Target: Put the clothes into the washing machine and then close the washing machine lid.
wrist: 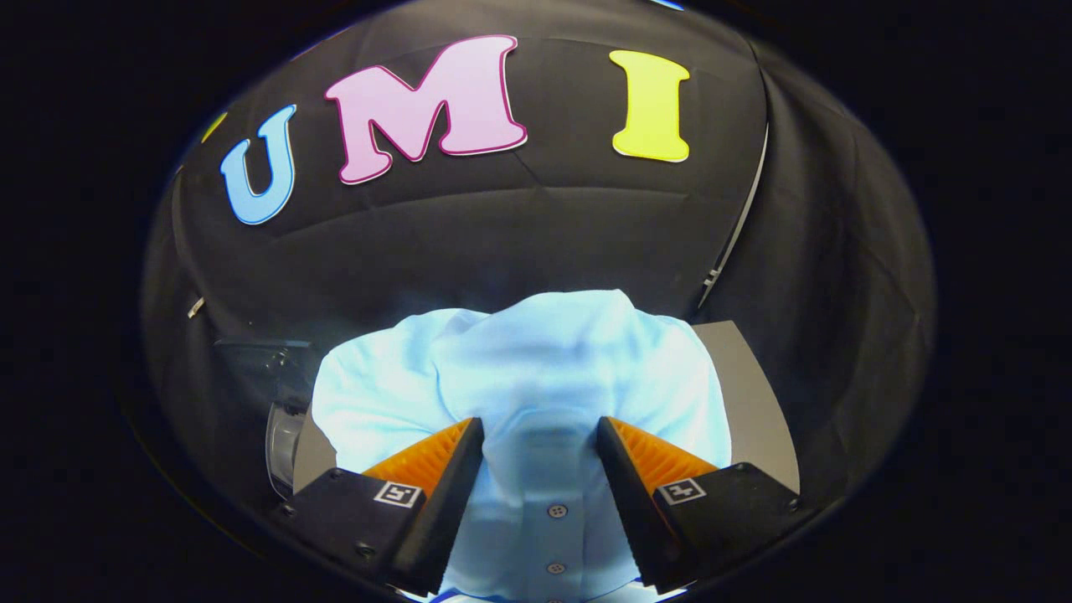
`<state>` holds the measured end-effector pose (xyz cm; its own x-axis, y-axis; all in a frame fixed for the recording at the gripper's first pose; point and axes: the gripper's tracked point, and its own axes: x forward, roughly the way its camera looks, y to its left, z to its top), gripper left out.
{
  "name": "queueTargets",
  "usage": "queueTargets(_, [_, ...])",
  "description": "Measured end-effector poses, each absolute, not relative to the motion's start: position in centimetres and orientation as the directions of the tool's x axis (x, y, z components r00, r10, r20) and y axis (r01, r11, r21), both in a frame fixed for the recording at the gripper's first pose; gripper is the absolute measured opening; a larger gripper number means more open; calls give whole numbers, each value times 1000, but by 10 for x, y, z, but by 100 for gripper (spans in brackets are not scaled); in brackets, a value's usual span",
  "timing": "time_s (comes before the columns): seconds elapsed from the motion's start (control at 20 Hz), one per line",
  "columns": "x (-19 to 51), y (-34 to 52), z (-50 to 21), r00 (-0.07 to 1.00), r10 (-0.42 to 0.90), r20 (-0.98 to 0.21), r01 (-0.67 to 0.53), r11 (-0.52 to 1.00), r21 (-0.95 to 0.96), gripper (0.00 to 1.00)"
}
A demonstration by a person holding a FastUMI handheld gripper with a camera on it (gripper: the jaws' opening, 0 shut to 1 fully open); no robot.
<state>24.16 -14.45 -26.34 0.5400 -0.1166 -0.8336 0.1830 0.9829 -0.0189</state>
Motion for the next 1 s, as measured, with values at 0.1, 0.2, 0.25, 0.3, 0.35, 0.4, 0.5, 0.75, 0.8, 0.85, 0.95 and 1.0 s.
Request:
queueTargets(0.1, [243,-142,-262,547,-101,-831,194,981,8,37])
queueTargets(0.2, [246,-142,-260,567,-109,-817,195,981,5,36])
queueTargets(0.25, [242,-142,-261,571,-111,-813,189,982,-2,8])
queueTargets(0.3, [243,-143,-262,575,-117,-810,185,983,-10,8])
queueTargets(0.35, [242,-143,-261,578,-121,-807,182,983,-17,8])
queueTargets(0.4, [240,-142,-258,581,-126,-804,189,982,-17,8])
queueTargets(0.5, [236,-139,-247,604,-134,-786,185,982,-26,7])
queueTargets(0.75, [225,-126,-194,673,-129,-728,172,985,-16,7])
queueTargets(0.8, [224,-119,-177,696,-122,-707,157,987,-16,7])
queueTargets(0.85, [224,-111,-159,723,-113,-682,140,990,-16,7])
queueTargets(0.95, [224,-95,-124,776,-101,-622,110,994,-24,7])
queueTargets(1.0, [226,-86,-106,803,-95,-589,97,995,-28,7])
